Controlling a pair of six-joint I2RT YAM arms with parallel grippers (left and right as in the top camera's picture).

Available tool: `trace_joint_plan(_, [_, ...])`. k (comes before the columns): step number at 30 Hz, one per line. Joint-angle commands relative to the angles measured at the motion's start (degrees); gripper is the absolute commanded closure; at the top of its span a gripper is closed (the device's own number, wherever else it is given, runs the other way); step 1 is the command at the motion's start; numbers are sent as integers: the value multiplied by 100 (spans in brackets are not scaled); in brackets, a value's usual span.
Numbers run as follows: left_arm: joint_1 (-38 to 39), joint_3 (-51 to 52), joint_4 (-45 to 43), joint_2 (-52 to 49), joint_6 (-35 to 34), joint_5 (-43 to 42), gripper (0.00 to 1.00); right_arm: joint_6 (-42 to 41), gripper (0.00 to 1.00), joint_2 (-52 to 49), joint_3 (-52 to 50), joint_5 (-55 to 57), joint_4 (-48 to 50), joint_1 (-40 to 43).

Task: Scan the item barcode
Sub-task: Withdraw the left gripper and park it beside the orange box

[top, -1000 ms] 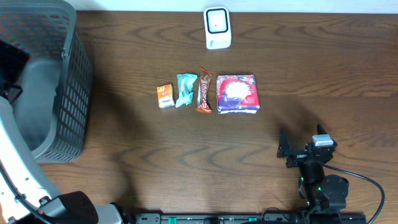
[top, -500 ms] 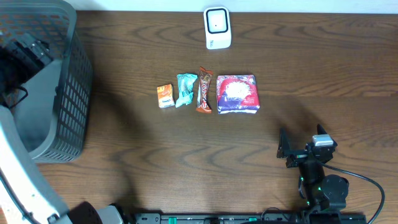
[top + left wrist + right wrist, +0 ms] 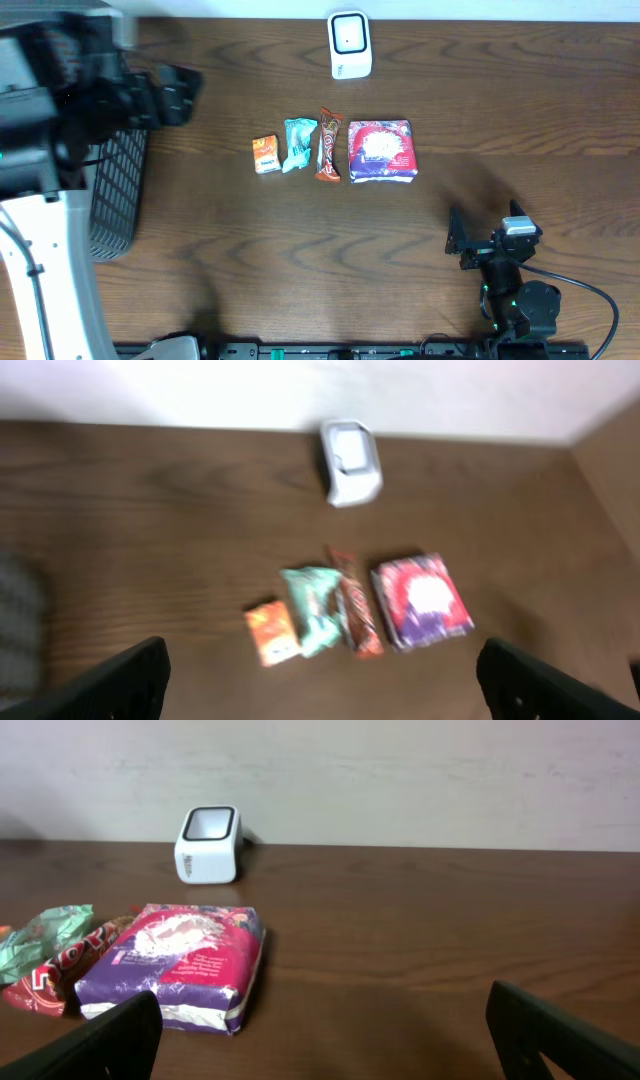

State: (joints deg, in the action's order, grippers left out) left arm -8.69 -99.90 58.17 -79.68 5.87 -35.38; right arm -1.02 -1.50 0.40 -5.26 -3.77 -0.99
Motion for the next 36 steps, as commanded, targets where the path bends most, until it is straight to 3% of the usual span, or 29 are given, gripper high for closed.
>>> trace_joint_plan(1, [623,205,50,28,223,605,2,-63,1,7,-7,24,-22,20])
trace_joint_plan(4, [1093,354,120,26,39,1353,2,-63,1,7,-7,24,-22,20])
trace_joint_plan(7, [1502,535,181,26,-588,2310,2,-63,1,7,-7,24,-22,20])
trace_joint_plan(11, [1902,850,278,26,-750,2839,2,-63,1,7,-7,24,-22,20])
trace_joint_plan(14, [2020,1185,334,26,-1294,3322,2,-63,1,7,-7,22,-22,20])
trace_joint_plan(20, [2017,1648,334,22,-1349,3346,2,-63,1,7,-7,24,-22,20])
trace_joint_plan(36, [2017,1729,400,22,-1349,3327,2,-63,1,7,-7,24,-22,20])
